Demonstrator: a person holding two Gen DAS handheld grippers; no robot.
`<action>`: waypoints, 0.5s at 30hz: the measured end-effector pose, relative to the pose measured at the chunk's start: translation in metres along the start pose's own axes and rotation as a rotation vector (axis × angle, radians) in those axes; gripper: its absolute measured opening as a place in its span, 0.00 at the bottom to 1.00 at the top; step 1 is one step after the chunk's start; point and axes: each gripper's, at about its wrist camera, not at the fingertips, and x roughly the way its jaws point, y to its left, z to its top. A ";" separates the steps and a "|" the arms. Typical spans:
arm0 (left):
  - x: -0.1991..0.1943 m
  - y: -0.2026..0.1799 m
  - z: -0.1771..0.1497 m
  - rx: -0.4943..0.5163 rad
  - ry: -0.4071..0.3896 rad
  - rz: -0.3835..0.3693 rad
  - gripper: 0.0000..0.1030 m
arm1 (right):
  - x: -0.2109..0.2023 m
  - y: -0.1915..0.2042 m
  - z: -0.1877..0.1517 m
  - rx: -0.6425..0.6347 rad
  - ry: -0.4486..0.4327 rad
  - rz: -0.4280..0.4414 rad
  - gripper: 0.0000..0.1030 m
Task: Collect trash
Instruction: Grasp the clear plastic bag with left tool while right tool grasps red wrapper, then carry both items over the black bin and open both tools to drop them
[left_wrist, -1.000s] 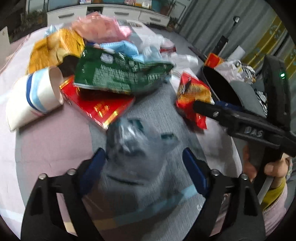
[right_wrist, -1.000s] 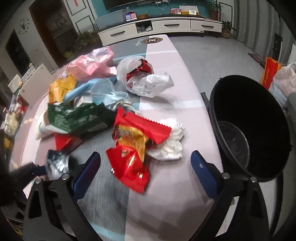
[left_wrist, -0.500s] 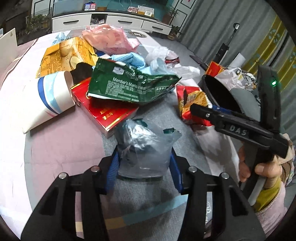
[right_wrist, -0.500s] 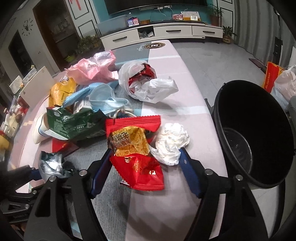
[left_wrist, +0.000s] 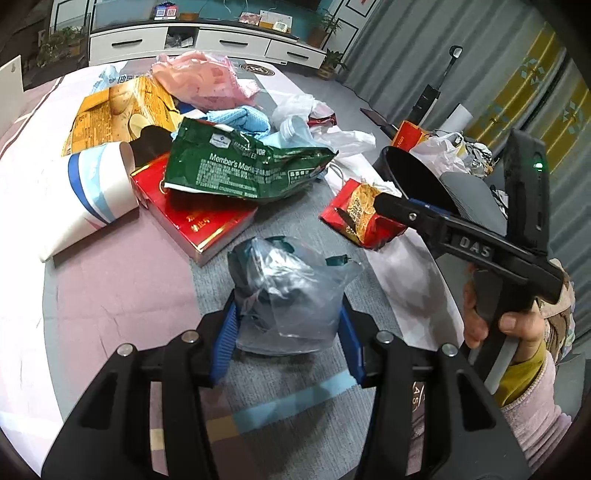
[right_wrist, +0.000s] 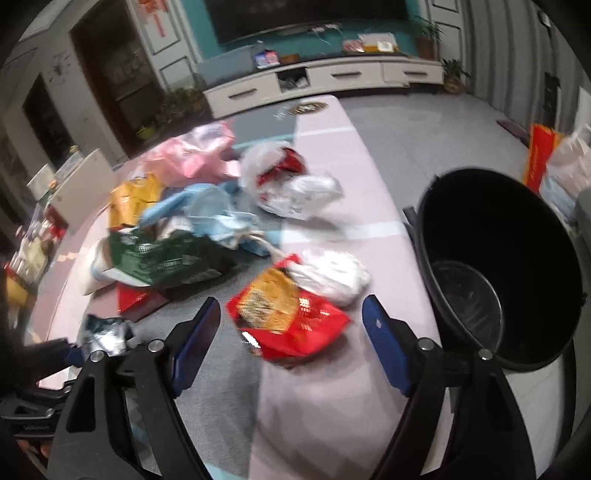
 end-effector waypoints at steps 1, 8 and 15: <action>0.000 0.000 0.000 0.000 0.000 0.000 0.49 | -0.001 0.002 -0.001 -0.005 0.000 -0.009 0.76; 0.002 0.002 -0.001 -0.004 0.008 0.001 0.50 | 0.016 -0.023 -0.006 0.138 0.073 -0.004 0.70; -0.004 0.000 -0.002 0.001 -0.005 0.008 0.49 | 0.022 -0.025 -0.009 0.208 0.107 0.137 0.38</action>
